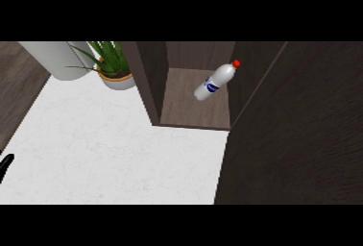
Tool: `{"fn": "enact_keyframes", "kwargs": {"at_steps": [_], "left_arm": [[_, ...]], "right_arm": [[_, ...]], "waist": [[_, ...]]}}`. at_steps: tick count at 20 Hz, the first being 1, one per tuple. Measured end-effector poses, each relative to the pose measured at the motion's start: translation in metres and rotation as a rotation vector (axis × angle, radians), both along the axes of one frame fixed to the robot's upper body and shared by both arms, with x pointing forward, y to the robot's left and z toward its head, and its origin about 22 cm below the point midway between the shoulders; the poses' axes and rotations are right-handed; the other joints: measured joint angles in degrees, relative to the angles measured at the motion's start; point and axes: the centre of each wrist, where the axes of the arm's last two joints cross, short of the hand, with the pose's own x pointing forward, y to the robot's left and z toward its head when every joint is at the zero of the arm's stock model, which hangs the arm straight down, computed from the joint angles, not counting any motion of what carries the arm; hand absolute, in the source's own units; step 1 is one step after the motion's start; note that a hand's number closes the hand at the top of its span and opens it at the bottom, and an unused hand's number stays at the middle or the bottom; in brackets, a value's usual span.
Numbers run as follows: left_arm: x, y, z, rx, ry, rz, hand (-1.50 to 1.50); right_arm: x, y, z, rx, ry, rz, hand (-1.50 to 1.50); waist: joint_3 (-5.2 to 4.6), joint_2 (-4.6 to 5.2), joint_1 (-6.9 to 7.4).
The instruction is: Pick up the bottled water, place it into the cabinet and close the cabinet
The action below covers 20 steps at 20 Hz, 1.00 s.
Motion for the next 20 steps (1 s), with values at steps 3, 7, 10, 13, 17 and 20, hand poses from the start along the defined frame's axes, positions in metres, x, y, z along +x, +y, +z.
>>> {"fn": "enact_keyframes", "kwargs": {"at_steps": [3,7,10,13,17,20], "left_arm": [[-0.002,0.007,0.001,0.002,0.001,0.005,-1.50],[-0.004,0.013,0.005,-0.002,-0.005,-0.004,-1.50],[-0.006,0.019,0.007,0.001,-0.007,-0.012,-1.50],[-0.007,0.025,0.009,0.004,-0.011,-0.014,-1.50],[-0.009,0.035,0.012,0.007,-0.020,-0.029,-1.50],[-0.010,0.041,0.014,0.007,-0.026,-0.044,-1.50]], "right_arm": [[0.006,0.014,0.004,-0.002,0.008,0.012,1.50],[0.014,0.036,0.013,0.008,0.004,0.034,1.50],[0.022,0.049,0.020,0.000,-0.009,0.020,1.50],[0.031,0.060,0.030,-0.011,-0.033,-0.024,1.50],[0.044,0.084,0.043,-0.028,-0.052,-0.065,1.50],[0.048,0.118,0.053,-0.046,-0.035,-0.010,1.50]], "waist": [[0.00,0.08,0.22],[0.05,0.17,0.85],[0.10,0.23,1.48],[0.16,0.35,1.90],[0.29,0.89,3.17],[0.43,1.21,3.89]]}}
